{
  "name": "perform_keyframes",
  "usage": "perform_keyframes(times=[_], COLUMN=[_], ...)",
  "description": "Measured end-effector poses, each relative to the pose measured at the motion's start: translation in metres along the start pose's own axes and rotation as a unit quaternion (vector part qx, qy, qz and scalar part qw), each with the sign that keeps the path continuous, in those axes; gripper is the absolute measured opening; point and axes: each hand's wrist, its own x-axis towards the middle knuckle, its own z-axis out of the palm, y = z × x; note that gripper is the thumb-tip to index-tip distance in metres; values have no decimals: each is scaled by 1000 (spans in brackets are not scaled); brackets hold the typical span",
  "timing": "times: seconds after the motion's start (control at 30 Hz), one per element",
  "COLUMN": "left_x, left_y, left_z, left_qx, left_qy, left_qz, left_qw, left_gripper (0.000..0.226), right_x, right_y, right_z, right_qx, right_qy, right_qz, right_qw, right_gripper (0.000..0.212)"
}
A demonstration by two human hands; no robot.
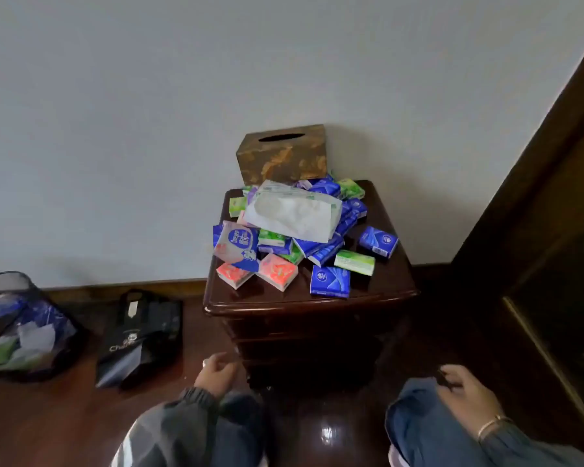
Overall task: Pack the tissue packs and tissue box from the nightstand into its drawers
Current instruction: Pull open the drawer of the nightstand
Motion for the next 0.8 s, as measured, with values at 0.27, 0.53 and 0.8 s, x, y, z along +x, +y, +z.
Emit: perform_keyframes(times=[0.27, 0.53, 0.8], left_x=[69, 90, 72], left_y=[17, -9, -19], left_z=[47, 56, 38], left_qx=[-17, 61, 157], left_qy=[73, 121, 67], left_qz=[-35, 8, -28], left_qw=[997, 991, 985], left_gripper=[44, 51, 38], right_x=[107, 139, 119], right_y=[-53, -42, -29], right_z=[77, 108, 94], right_qx=[140, 216, 146], right_qy=[-24, 21, 1], right_qz=[6, 35, 39], right_qw=[990, 975, 988], right_gripper=[75, 59, 68])
